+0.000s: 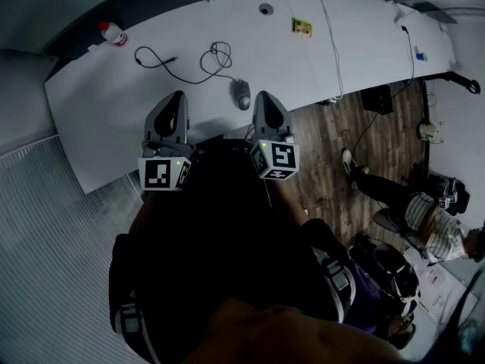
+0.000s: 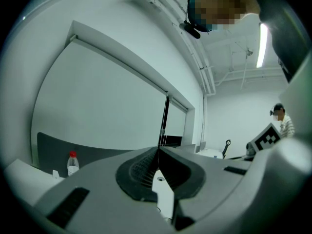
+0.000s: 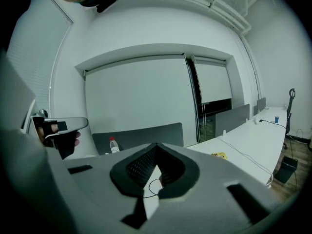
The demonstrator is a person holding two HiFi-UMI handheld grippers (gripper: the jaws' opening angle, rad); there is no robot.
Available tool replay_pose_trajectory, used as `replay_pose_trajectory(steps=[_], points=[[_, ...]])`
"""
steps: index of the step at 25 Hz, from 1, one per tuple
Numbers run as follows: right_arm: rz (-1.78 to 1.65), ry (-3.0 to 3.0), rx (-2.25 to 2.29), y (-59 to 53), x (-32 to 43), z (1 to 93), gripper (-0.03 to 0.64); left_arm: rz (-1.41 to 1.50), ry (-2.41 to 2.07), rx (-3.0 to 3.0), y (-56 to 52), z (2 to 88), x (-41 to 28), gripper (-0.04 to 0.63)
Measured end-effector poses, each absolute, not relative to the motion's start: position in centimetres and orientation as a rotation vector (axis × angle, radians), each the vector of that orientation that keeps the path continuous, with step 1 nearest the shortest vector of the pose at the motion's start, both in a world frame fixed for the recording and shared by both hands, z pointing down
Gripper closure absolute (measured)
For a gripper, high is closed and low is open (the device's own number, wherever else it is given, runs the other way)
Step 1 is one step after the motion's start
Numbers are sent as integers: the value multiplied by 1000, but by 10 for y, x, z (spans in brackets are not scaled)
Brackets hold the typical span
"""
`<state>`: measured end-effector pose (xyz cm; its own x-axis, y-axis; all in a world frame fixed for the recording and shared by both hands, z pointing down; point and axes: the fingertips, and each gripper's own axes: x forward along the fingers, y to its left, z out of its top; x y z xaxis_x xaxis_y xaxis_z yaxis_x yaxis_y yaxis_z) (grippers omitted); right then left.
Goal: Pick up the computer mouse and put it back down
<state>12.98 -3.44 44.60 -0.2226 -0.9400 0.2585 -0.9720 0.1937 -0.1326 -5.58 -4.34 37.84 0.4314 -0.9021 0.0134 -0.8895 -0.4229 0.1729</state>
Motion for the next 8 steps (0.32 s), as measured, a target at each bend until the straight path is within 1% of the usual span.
replay_pose_trajectory(steps=[8], points=[[413,-2336,1859,-32,130,447,617,-128,-1595,2523,-42,378,-54,589]])
